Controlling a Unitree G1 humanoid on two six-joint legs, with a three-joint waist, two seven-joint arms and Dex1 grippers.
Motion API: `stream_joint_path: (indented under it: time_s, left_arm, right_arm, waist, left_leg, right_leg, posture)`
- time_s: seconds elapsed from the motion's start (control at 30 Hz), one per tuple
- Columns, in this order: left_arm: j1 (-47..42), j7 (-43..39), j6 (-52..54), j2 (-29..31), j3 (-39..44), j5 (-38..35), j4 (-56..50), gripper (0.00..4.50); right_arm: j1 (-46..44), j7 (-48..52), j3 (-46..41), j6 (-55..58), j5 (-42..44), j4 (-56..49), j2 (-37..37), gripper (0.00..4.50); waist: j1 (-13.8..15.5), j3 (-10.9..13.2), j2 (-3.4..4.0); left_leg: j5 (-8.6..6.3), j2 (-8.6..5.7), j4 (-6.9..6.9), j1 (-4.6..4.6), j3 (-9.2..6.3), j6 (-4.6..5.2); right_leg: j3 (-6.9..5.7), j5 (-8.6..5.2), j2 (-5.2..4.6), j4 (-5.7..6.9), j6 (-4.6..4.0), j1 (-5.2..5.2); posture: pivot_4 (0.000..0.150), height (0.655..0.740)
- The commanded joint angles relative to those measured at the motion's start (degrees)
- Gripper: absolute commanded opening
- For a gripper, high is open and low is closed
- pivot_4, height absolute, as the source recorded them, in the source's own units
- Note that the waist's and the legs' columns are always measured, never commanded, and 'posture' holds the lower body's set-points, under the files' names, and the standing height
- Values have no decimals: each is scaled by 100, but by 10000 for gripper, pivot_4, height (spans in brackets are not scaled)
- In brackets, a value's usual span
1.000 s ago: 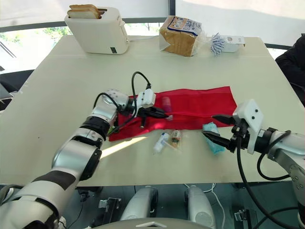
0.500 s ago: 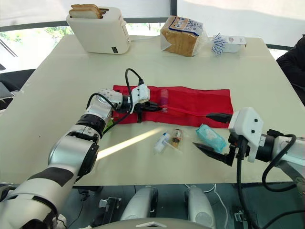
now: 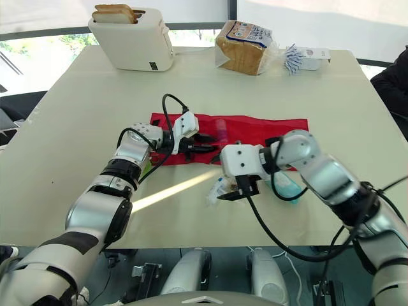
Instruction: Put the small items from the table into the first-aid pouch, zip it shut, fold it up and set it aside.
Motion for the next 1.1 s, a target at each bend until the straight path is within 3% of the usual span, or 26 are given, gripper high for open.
stream_joint_path:
  time_s: [0.03,0.17,0.33,0.73,0.9,1.1]
  left_arm:
    - [-88,135,93,2,46,-4,-245,15522]
    - [-11,172,277,-45,54,-74,-496,15522]
    - [139,113,424,-41,7,-93,-836,260]
    - [132,154,415,-119,-23,-61,-783,260]
    - [116,211,408,-144,-5,-61,-764,260]
    - [149,242,410,-138,4,-68,-778,260]
  right_arm:
    - [-264,290,109,-447,-308,360,210,45000]
    - [-344,479,151,-683,-528,627,379,45000]
    - [-323,595,178,-879,-824,834,492,45000]
    - [-579,752,322,-1071,-1500,1313,987,45000]
    - [-696,1062,214,-734,-1261,1054,1108,45000]
    - [-1050,1108,384,-980,-1567,1305,1279,45000]
  waist:
    - [2,0,0]
    - [2,0,0]
    - [-11,0,1]
    - [-16,0,1]
    - [-9,0,1]
    - [-15,0,1]
  left_leg:
    - [0,-1,1,0,0,0]
    - [0,-2,1,1,-4,0]
    - [1,-1,1,3,-4,-2]
    - [2,-1,1,4,-3,-3]
    - [2,-2,1,3,-4,-4]
    - [1,-2,1,4,-6,-2]
  right_leg:
    - [0,0,-2,0,0,0]
    - [-2,0,-2,3,0,0]
    - [0,0,-1,5,0,0]
    - [0,0,-1,6,0,0]
    - [0,0,-2,5,0,0]
    - [-1,0,-1,6,-1,0]
  posture:
    - [1500,7400]
    - [1500,7400]
    - [1500,7400]
    - [1500,7400]
    - [1500,7400]
    - [1500,7400]
